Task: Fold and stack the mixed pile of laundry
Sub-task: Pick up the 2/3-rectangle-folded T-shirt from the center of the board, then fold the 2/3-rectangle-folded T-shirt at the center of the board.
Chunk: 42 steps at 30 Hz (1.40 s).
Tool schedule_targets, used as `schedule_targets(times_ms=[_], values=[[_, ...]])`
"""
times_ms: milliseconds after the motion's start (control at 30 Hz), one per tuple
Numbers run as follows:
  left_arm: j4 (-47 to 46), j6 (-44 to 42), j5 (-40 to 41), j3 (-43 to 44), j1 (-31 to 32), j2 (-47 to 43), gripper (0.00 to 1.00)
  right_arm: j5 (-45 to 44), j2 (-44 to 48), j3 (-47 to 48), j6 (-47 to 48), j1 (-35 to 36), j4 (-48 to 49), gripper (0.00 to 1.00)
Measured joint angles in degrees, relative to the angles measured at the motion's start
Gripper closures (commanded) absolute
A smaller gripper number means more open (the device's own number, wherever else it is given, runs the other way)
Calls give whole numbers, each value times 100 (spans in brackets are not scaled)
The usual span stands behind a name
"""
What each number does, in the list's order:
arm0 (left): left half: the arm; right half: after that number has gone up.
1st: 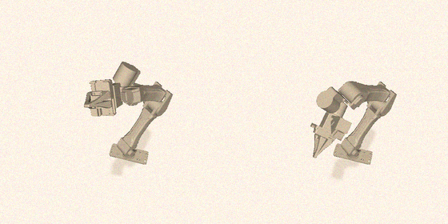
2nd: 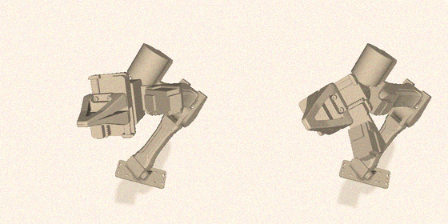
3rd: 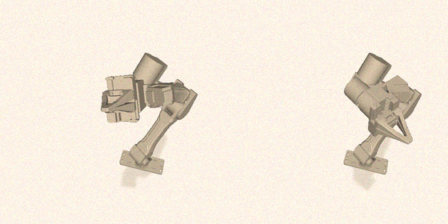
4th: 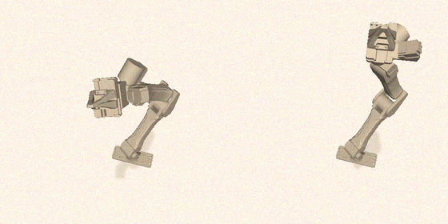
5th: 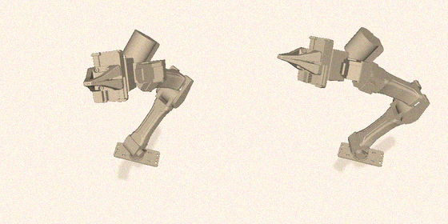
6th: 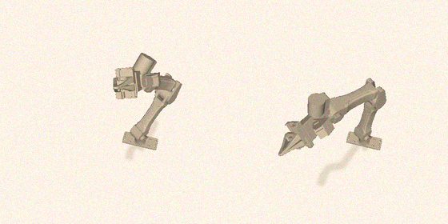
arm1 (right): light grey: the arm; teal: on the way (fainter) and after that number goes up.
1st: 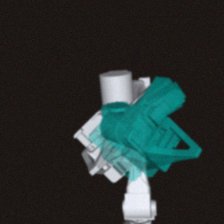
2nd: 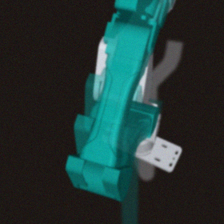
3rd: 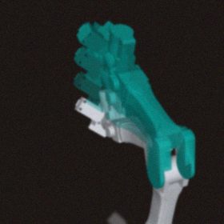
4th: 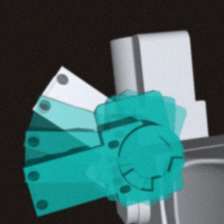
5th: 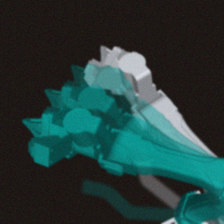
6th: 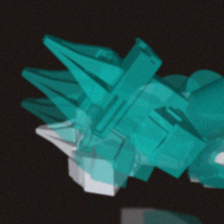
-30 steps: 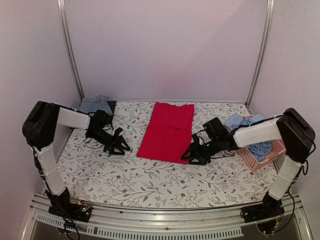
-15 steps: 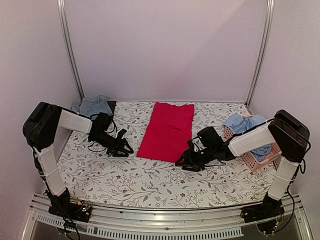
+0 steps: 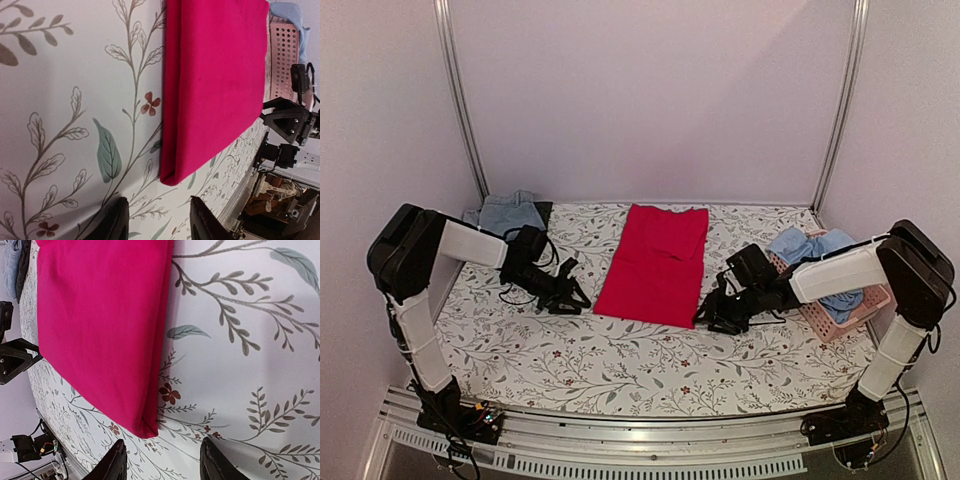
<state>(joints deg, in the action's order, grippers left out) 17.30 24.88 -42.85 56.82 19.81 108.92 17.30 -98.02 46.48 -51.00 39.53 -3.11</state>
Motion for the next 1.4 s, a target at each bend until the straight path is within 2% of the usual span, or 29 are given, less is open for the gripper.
schedule_targets(times_ms=[300,500,567,700,767,1033,1200,1400], values=[[-160,39,-48,0,28,103,66,435,-529,343,173,-11,380,60],[-400,44,-262,2,74,269,72,737,-761,350,155,-11,809,70],[-481,44,-332,4,98,326,77,787,-815,348,142,-11,909,75],[-590,46,-393,28,160,452,100,822,-874,345,127,-13,966,93],[-603,70,-411,42,195,525,100,833,-903,334,120,-11,962,99],[-844,203,-295,-400,295,177,100,809,-859,310,155,107,866,100],[-898,450,-177,-1307,520,-619,100,761,-468,-92,11,479,743,100],[-859,962,-184,-2352,892,-1969,100,660,227,-671,-542,1416,564,100]])
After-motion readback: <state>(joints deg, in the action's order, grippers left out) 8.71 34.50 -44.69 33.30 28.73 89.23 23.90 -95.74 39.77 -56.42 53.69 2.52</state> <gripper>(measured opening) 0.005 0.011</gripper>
